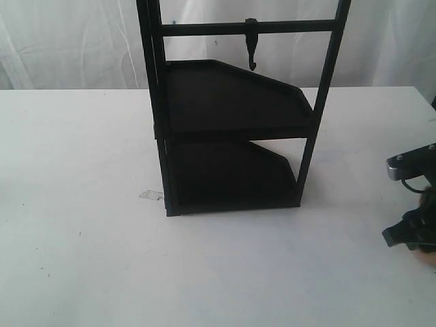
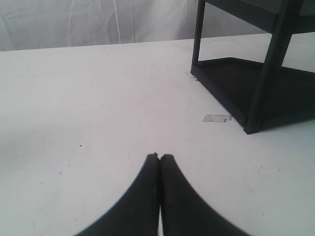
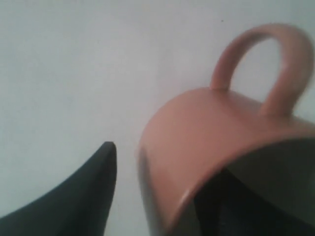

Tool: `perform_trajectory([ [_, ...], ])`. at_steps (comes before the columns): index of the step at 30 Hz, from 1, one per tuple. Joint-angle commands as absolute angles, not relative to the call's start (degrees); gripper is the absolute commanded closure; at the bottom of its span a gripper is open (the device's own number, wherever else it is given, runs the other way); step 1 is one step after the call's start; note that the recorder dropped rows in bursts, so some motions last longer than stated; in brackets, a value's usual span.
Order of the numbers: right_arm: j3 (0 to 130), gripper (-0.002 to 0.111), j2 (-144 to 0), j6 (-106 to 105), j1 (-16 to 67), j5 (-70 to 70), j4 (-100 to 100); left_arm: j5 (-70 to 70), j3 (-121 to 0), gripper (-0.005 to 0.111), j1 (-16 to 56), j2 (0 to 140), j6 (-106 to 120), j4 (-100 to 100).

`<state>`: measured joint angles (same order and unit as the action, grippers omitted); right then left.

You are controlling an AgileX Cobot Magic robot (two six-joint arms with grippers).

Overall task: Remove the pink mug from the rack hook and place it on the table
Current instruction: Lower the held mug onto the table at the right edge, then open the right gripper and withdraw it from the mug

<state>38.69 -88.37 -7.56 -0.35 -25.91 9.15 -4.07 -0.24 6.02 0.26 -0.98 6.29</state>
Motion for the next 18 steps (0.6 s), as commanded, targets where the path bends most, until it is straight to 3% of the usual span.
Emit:
perform_trajectory([
  [1,38.8,0.062,-84.9,-7.0,-0.7,-26.1,8.7,-4.3,0.0,0.107,5.8,0.0,-1.3,6.4],
  [18,38.8,0.062,-75.2,-4.2,-0.7,-29.1,8.6,-4.3,0.0,0.107,5.8,0.0,-1.3,6.4],
])
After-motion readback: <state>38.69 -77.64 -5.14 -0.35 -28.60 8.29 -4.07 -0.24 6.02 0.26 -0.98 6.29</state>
